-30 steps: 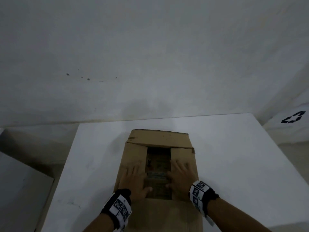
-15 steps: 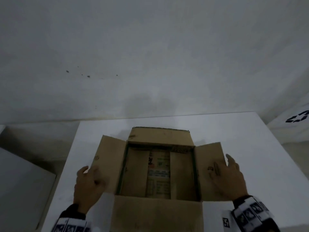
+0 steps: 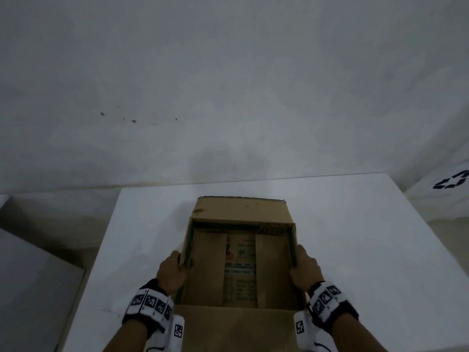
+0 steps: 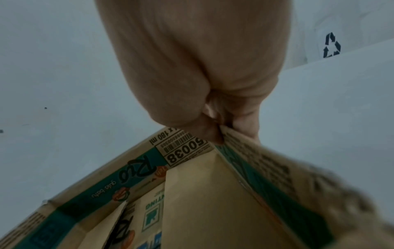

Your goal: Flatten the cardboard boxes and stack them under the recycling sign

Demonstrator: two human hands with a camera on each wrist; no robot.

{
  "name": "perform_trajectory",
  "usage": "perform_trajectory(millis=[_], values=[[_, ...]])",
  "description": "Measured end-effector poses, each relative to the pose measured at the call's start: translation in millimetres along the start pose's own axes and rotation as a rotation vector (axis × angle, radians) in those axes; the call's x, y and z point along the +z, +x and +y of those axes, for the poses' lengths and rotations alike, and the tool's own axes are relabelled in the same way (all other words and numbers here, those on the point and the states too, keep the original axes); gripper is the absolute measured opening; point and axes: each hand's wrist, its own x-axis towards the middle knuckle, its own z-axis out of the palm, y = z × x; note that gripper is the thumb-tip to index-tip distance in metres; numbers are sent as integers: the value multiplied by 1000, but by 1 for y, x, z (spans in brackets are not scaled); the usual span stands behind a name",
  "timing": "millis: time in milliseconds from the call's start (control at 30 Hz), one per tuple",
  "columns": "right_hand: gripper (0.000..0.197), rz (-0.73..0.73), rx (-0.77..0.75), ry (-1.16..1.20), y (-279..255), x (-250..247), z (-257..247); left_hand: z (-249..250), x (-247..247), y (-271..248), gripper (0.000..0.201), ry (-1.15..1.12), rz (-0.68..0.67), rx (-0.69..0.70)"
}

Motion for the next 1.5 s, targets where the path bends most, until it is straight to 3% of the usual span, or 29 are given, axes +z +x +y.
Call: perform_trajectory(millis=[67, 200, 300, 367, 467, 533, 600, 667, 733, 800, 867, 933, 1033, 1233, 1300, 1400, 1500], values=[[44, 23, -36, 44, -3, -1, 3, -3, -1, -3, 20, -5, -16, 17], [48, 71, -106, 156, -10, -5, 13, -4, -9, -7, 6, -3, -107, -2], [58, 158, -133, 236, -18, -9, 22, 0, -16, -2, 20, 62, -148, -4], [63, 225, -113, 276, -23, -11, 29, 4, -22, 5, 48, 157, -6, 19], [62, 264, -138, 311, -28, -9, 38, 21, -27, 20, 78, 92, 193, 110], [60, 260, -157, 310, -32, -5, 40, 36, -28, 27, 71, -6, 198, 162], [57, 277, -139, 325, -34, -3, 40, 53, -25, 23, 48, -206, 178, 158], [51, 398, -117, 304, -33, -1, 38, 65, -18, 18, 33, -381, 179, 134], [41, 577, -190, 215, -32, 1, 32, 77, -12, 9, 30, -439, 192, 144], [34, 654, -268, 200, -36, 3, 20, 85, -10, 1, 29, -485, 213, 177], [30, 525, -337, 260, -44, 5, -1, 90, -10, -5, 29, -539, 228, 196], [26, 245, -324, 388, -46, 15, -29, 97, -13, -15, 29, -550, 239, 215], [54, -8, -163, 406, -36, 28, -69, 106, -18, -30, 29, -575, 238, 253], [33, -45, -141, 499, -22, 39, -117, 119, -36, -50, 24, -692, 250, 282], [33, -115, -165, 431, -18, 41, -127, 119, -44, -56, 25, -744, 258, 290], [31, -95, -110, 411, -10, 36, -138, 118, -55, -64, 27, -803, 266, 299], [35, -176, -130, 222, 3, 30, -146, 120, -58, -76, 27, -915, 240, 317]])
